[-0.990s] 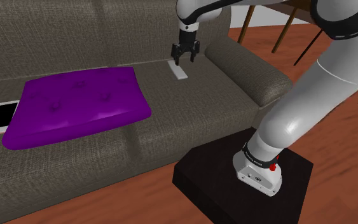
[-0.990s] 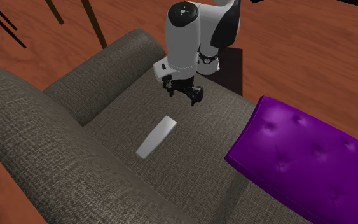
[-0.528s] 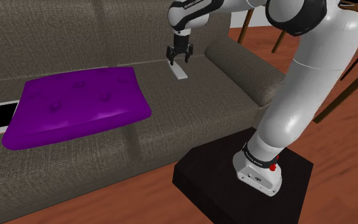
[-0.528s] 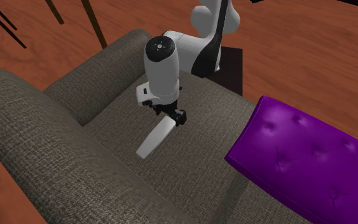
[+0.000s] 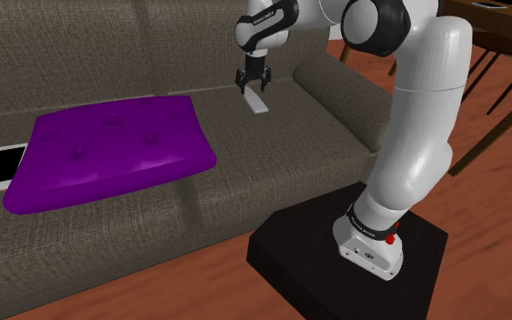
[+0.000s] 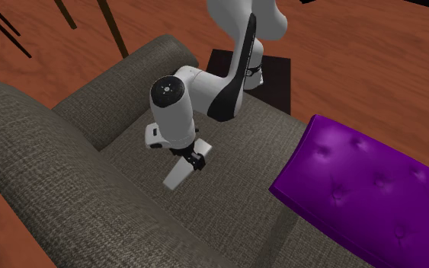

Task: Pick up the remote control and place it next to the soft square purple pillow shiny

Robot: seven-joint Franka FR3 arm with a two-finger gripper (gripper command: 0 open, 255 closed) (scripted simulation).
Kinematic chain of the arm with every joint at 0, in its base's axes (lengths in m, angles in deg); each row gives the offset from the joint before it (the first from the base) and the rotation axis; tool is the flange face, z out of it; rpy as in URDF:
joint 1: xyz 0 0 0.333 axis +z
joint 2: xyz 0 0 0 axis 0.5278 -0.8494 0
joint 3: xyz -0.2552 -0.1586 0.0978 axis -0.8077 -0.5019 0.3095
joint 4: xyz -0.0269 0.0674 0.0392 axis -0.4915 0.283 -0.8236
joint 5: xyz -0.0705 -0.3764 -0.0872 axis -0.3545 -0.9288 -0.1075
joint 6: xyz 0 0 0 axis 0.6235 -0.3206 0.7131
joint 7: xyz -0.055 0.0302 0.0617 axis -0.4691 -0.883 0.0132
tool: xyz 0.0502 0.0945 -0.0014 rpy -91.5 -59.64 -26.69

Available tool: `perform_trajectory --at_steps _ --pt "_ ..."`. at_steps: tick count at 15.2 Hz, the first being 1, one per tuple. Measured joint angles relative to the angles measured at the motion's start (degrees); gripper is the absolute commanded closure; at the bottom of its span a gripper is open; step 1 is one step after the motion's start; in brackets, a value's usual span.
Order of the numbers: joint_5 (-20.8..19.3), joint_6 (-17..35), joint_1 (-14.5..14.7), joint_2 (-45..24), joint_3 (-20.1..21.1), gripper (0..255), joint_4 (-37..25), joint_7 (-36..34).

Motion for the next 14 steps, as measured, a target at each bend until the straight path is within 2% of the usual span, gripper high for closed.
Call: perform_trajectory --at_steps 5,12,13,14 --pt "0.2 3.0 0.0 -1.7 0.1 0 1.3 -0.1" --pt "0.2 3.5 0.0 -2.1 0.1 0 1.3 0.0" --pt "0.2 3.5 0.0 -2.1 0.1 255 1.3 0.0" --pt "0.2 3.5 0.0 -2.1 0.1 255 1.3 0.0"
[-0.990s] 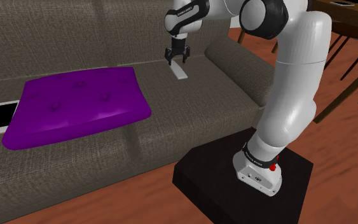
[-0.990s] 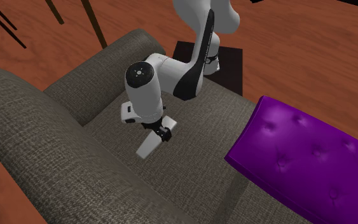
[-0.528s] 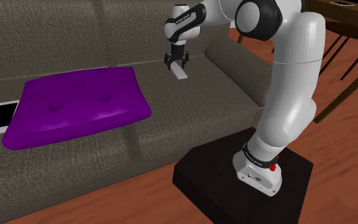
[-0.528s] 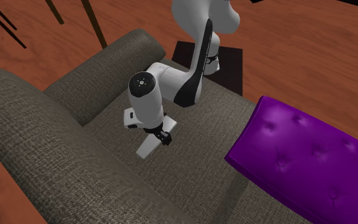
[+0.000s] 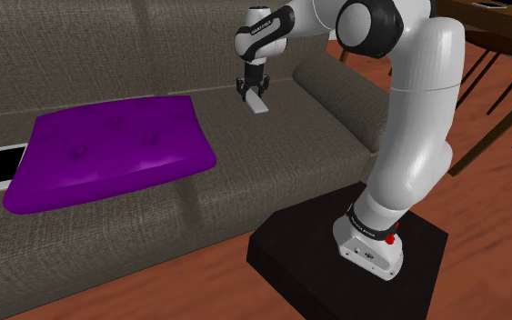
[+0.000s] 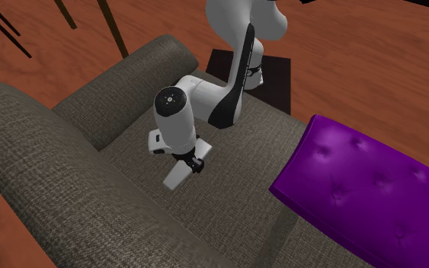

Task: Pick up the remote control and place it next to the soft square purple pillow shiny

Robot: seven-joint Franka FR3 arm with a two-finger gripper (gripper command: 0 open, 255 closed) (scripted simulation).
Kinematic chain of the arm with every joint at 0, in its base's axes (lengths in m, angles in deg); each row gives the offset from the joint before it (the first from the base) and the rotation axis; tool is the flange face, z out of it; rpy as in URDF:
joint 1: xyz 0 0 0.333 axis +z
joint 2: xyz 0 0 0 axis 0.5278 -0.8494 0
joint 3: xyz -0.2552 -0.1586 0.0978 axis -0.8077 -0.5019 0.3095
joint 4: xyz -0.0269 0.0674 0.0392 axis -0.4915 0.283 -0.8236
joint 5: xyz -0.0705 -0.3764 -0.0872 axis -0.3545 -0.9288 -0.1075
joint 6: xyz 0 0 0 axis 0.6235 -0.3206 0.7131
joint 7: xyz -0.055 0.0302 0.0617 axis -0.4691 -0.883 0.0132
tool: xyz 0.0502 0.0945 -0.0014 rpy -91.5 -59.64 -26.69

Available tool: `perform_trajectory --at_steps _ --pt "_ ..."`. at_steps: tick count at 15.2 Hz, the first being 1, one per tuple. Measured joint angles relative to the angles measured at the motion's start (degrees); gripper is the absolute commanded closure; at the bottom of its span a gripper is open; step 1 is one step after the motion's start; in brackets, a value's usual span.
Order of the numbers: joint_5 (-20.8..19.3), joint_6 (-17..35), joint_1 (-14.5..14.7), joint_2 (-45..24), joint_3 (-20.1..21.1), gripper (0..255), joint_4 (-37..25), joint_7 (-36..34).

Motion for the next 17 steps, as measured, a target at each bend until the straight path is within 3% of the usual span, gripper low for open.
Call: perform_trajectory --at_steps 10,17 --pt "0.0 -0.2 0.0 0.2 0.0 255 0.0 0.0" --pt "-0.3 -4.4 0.0 2.4 -0.2 255 -2.0 0.0"
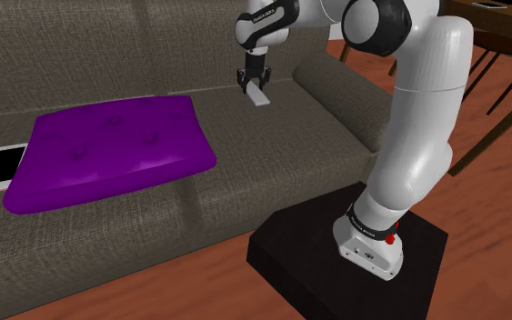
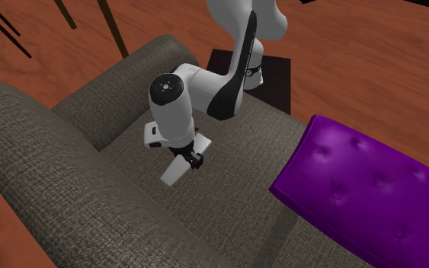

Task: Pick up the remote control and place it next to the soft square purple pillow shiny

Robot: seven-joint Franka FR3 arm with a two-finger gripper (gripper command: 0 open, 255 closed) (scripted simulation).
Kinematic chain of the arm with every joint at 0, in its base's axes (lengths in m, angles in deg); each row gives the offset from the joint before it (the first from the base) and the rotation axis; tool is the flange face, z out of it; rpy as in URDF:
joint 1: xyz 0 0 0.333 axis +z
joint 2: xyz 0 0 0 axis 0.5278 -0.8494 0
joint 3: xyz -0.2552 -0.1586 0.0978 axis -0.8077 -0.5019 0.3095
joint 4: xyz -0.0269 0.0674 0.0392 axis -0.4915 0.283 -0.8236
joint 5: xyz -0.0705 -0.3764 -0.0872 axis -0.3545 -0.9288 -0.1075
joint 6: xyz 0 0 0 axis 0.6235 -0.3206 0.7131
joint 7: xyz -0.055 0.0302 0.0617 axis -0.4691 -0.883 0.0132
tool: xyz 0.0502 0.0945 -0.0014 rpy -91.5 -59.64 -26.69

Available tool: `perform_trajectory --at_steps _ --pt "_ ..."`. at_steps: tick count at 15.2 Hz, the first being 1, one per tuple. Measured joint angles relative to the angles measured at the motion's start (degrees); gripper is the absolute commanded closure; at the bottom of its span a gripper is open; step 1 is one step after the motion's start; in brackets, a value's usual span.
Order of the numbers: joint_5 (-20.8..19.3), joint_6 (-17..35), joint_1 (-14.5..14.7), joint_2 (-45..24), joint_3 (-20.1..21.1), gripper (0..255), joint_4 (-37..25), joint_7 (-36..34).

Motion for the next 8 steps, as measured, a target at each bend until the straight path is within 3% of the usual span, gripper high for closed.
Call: perform_trajectory --at_steps 8 --pt "-0.3 -5.6 0.1 2.1 -0.1 255 -3.5 -0.2"
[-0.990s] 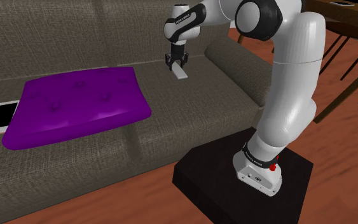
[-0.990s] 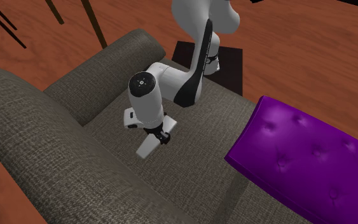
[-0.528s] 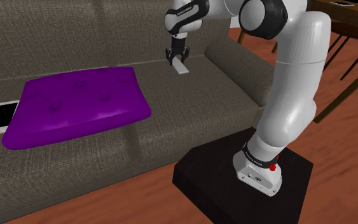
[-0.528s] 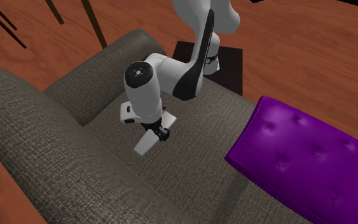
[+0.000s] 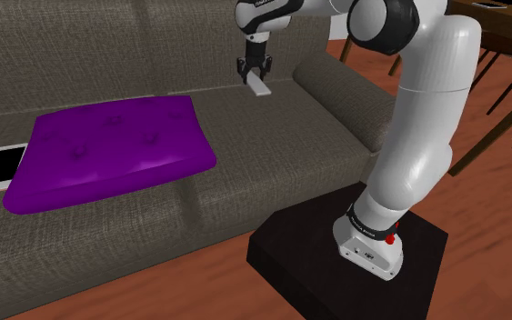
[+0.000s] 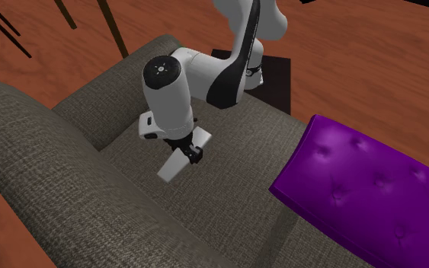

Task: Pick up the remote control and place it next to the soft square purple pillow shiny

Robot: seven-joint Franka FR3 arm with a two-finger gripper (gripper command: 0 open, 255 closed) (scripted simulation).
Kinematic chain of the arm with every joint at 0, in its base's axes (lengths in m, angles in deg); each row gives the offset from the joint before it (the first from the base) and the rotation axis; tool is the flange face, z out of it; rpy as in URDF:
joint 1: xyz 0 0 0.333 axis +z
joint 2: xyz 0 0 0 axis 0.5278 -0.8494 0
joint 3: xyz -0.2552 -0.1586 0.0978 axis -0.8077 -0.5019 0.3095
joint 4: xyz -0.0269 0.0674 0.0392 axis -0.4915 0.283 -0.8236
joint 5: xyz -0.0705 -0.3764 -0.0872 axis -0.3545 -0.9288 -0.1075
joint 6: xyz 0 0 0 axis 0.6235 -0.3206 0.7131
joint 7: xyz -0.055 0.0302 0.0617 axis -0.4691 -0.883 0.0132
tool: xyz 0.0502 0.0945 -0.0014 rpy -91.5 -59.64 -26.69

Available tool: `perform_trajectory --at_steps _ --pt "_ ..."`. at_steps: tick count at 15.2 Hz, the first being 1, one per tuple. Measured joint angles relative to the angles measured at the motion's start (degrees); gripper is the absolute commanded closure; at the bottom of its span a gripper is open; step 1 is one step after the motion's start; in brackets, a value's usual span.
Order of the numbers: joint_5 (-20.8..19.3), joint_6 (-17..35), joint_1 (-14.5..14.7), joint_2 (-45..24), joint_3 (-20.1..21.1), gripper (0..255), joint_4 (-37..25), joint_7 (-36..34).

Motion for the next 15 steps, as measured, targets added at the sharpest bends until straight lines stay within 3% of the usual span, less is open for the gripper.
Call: perform_trajectory --at_steps 15 --pt "-0.3 -10.4 0.0 2.0 -0.1 255 -8.5 -0.2"
